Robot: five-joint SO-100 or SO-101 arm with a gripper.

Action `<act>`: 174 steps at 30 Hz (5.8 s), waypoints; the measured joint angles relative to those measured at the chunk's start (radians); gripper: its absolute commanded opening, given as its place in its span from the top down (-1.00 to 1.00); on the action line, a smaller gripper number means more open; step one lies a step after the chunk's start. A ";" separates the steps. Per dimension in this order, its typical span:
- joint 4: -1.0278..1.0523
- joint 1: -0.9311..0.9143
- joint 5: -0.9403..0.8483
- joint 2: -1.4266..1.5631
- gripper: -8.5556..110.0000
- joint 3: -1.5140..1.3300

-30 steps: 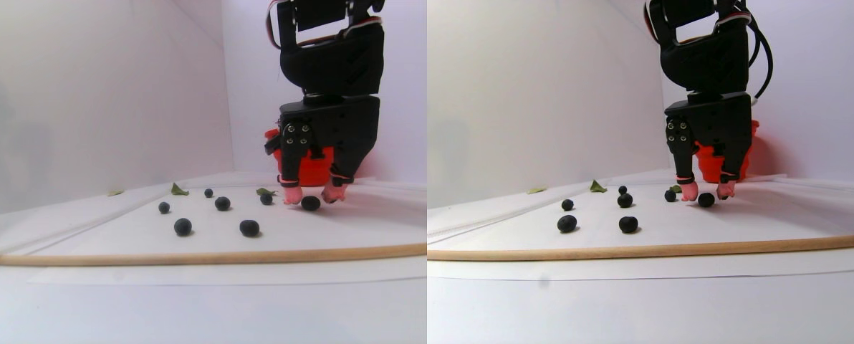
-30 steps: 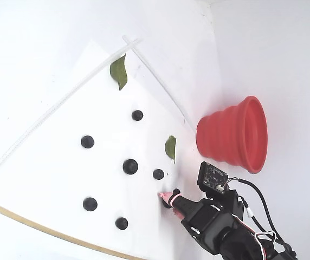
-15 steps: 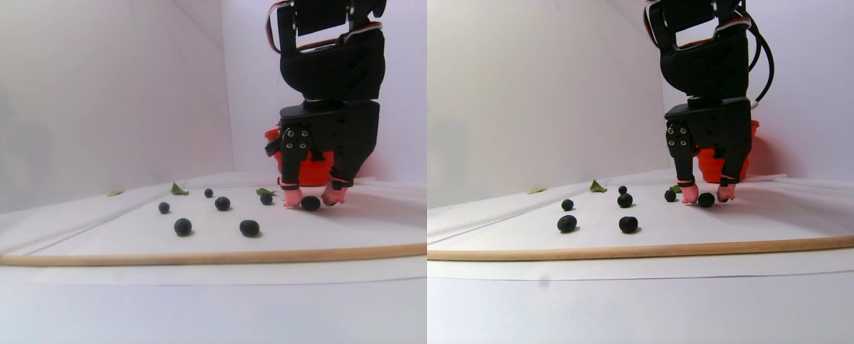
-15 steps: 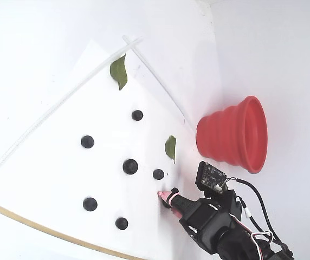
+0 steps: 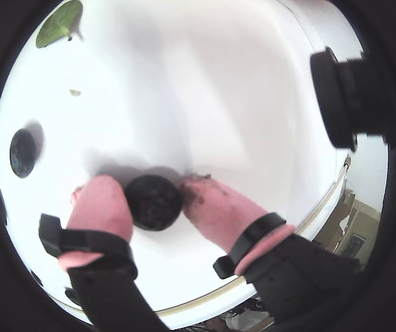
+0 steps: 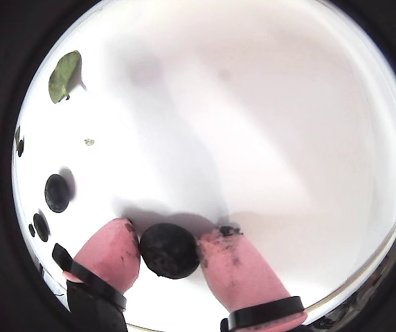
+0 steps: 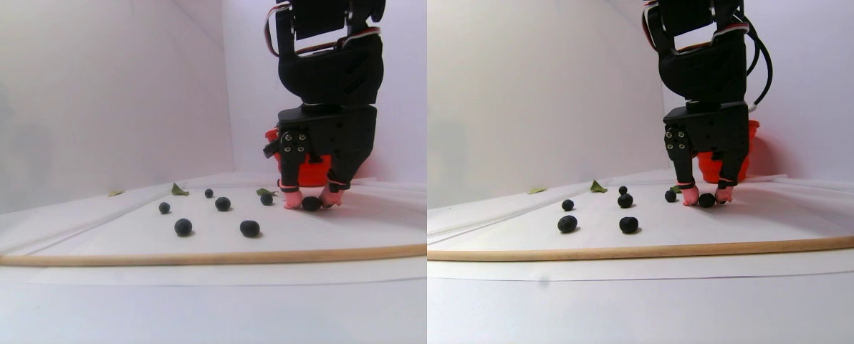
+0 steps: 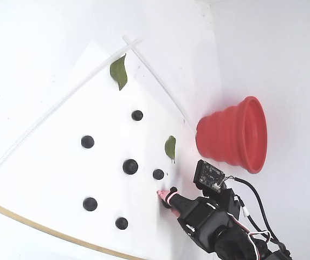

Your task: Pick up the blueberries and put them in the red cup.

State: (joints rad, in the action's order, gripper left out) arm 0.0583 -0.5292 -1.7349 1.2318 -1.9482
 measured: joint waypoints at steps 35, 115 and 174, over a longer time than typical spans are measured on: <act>0.104 0.005 -0.028 0.141 0.65 -0.044; 0.347 0.034 -0.055 0.250 0.64 0.480; 0.196 0.087 -0.055 0.324 0.57 0.299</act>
State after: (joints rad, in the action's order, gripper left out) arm 0.2546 -0.4418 -1.7902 1.5555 -1.6490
